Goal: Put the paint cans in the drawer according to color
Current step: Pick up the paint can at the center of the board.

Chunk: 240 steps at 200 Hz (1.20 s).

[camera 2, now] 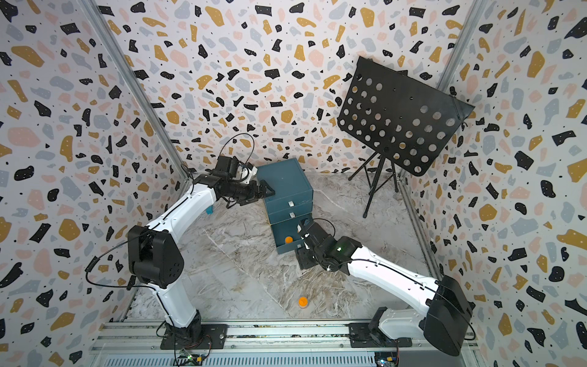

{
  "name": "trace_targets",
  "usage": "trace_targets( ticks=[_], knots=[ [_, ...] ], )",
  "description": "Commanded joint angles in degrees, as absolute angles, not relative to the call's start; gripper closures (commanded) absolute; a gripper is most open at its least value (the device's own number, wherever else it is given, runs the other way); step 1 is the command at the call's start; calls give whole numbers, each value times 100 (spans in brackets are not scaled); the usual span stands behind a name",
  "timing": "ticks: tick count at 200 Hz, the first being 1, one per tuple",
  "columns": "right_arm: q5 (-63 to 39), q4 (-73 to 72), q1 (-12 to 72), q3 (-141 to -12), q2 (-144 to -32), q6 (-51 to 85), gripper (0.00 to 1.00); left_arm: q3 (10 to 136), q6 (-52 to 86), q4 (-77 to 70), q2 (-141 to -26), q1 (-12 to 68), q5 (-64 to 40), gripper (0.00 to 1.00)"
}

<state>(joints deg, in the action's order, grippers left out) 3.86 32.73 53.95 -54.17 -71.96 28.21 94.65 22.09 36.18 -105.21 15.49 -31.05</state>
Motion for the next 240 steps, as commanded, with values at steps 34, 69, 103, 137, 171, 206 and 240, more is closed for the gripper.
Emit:
trace_targets(
  ticks=[34, 69, 103, 137, 171, 206, 240],
  knots=[
    [448, 3701, 6437, -4987, -7199, 3636, 32, 9459, 2083, 4069, -10757, 1580, -2811, 0],
    [300, 3705, 6742, -4815, -7247, 3890, 32, 9459, 2094, 4069, -10749, 1575, -2825, 0],
    [162, 3582, 6946, -4709, -7460, 4052, 32, 9458, 2091, 4065, -10730, 1582, -2823, 0],
    [102, 3549, 7072, -4805, -7790, 4044, 32, 9457, 2101, 4056, -10727, 1577, -2835, 0],
    [31, 3527, 7148, -4925, -8086, 4006, 33, 9450, 2105, 4060, -10731, 1581, -2843, 0],
    [43, 3586, 7193, -4945, -8300, 3993, 36, 9453, 2103, 4060, -10731, 1575, -2843, 0],
    [169, 3599, 7207, -4982, -8358, 4007, 49, 9451, 2100, 4059, -10732, 1582, -2843, 0]
  ],
)
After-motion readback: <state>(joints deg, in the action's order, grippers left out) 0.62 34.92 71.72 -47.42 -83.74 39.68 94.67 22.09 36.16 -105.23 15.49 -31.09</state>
